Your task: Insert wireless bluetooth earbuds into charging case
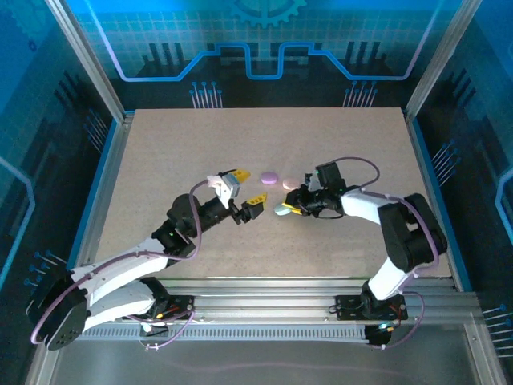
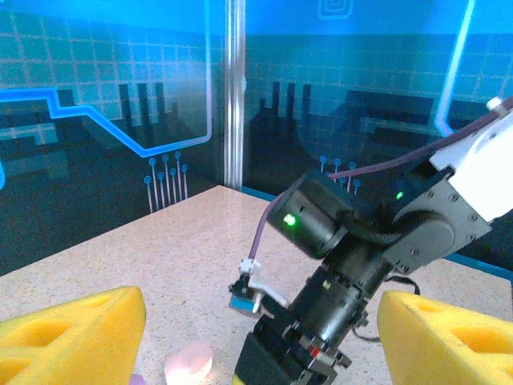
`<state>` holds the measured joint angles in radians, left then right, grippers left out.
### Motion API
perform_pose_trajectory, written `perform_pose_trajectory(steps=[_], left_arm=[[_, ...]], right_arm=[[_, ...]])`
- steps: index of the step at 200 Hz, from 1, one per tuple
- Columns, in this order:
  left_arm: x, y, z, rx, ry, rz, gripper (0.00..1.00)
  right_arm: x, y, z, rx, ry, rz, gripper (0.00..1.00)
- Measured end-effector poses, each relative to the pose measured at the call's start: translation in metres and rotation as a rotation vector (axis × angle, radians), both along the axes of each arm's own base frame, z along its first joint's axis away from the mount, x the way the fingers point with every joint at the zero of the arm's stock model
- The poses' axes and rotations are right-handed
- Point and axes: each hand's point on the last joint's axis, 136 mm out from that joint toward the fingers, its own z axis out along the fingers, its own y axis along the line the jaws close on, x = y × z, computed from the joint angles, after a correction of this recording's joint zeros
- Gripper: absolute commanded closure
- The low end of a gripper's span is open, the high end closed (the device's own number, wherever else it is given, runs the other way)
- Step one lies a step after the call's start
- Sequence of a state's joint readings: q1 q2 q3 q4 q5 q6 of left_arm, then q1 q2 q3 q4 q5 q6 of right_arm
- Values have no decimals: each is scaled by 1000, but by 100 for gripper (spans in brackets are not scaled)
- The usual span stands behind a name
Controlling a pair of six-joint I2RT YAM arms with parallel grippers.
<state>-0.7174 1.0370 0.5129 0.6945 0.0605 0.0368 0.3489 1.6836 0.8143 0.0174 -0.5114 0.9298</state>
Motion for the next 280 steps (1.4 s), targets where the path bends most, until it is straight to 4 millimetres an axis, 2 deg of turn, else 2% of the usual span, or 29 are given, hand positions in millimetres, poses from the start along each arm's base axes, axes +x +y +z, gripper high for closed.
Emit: perform_pose_trajectory(steps=[22, 36, 65, 101, 126, 147, 158, 174, 187, 200, 213, 220, 230, 250, 265, 280], left_arm=[[1, 4, -2, 4, 6, 24, 22], [3, 6, -4, 8, 13, 36, 21], [4, 8, -9, 21, 27, 51, 21], [8, 11, -12, 38, 24, 81, 18], [11, 15, -15, 46, 33, 105, 13], [16, 20, -17, 54, 41, 139, 6], [22, 27, -21, 63, 54, 177, 1], [35, 45, -29, 80, 84, 267, 1], [51, 70, -38, 87, 123, 374, 1], [68, 105, -46, 93, 163, 511, 1], [82, 143, -57, 103, 204, 662, 1], [87, 161, -63, 116, 221, 734, 1], [94, 184, -73, 139, 247, 827, 1], [101, 218, -95, 184, 294, 953, 1], [102, 236, -115, 209, 328, 1004, 1], [102, 248, -138, 242, 370, 1034, 1]], right_arm=[[9, 11, -17, -11, 9, 4, 87], [18, 18, -17, -3, -8, 8, 84], [32, 27, -17, -6, -53, 8, 68], [31, 17, -26, -83, -55, -9, 47], [26, 3, -16, -176, -84, -5, 41], [23, -13, 6, -266, -134, -5, 40], [25, -25, 26, -333, -193, -17, 40], [27, -48, 59, -437, -301, -54, 37], [29, -75, 93, -555, -429, -98, 29], [32, -106, 126, -701, -586, -158, 19], [33, -137, 141, -842, -694, -200, 16], [34, -154, 138, -919, -717, -212, 16], [35, -181, 121, -1019, -696, -219, 16], [38, -223, 64, -1141, -584, -169, 15], [32, -229, 25, -1147, -566, -101, 15], [27, -218, 5, -1105, -606, -25, 15]])
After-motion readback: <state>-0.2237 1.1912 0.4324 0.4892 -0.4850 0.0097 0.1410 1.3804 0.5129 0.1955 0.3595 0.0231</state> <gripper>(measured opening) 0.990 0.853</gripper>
